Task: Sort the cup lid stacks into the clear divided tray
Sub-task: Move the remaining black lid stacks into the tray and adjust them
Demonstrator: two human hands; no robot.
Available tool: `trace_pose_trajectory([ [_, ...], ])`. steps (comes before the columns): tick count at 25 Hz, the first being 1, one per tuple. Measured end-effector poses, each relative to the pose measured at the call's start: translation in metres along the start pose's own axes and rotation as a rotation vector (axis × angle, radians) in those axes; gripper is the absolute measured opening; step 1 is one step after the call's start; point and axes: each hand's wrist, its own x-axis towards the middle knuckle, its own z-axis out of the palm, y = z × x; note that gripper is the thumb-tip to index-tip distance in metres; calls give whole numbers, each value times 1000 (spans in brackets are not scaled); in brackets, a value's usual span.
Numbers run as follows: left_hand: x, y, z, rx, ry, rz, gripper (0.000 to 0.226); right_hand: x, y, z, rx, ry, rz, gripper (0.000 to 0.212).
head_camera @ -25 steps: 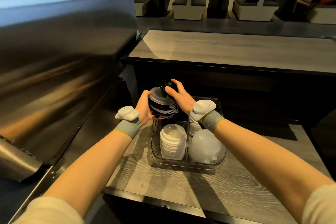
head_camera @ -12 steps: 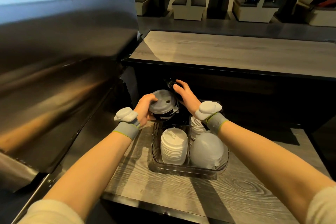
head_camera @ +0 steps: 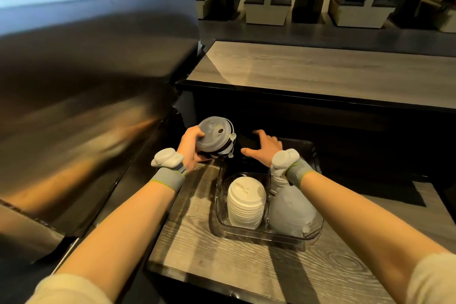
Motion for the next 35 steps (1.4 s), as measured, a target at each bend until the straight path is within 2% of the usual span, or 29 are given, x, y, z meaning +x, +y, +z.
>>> trace_pose_trajectory([
  [3,0,-3,-4,-23,38,-20,30,0,-4,-2,39,3,-25,68],
  [7,-4,-4,-6,-35,71,-33,30,2,2,-8,64,130,-26,63],
  [12,-14,2,-15,-66,77,-32,31,7,6,12,-144,-121,-72,65],
  [15,-24,6,-14,-83,69,-14,30,5,2,13,-138,-32,-72,55],
  [18,-30,7,-5,-63,48,1,31,-4,-11,-1,165,188,-133,42],
  [19,-33,6,0,-55,36,5,31,-10,-18,-8,342,209,-187,40],
  [21,-37,5,12,-37,18,9,32,-29,-32,-21,594,126,-324,45],
  [22,-39,4,19,-26,4,10,34,-38,-37,-25,603,67,-383,52],
  [24,-45,3,34,-4,-34,10,35,-49,-41,-30,424,0,-469,69],
  [26,-50,0,48,7,-36,2,31,-54,-36,-36,299,-9,-501,79],
  [27,-51,-3,54,2,-29,-12,30,-55,-30,-39,309,6,-488,79],
  [28,-52,-7,59,-9,-34,-25,33,-57,-25,-42,353,26,-458,78],
  [32,-51,-18,78,-47,-126,-41,70,-66,-4,-51,621,111,-328,61],
  [35,-52,-25,95,4,-120,-13,60,-70,16,-58,754,148,-253,49],
])
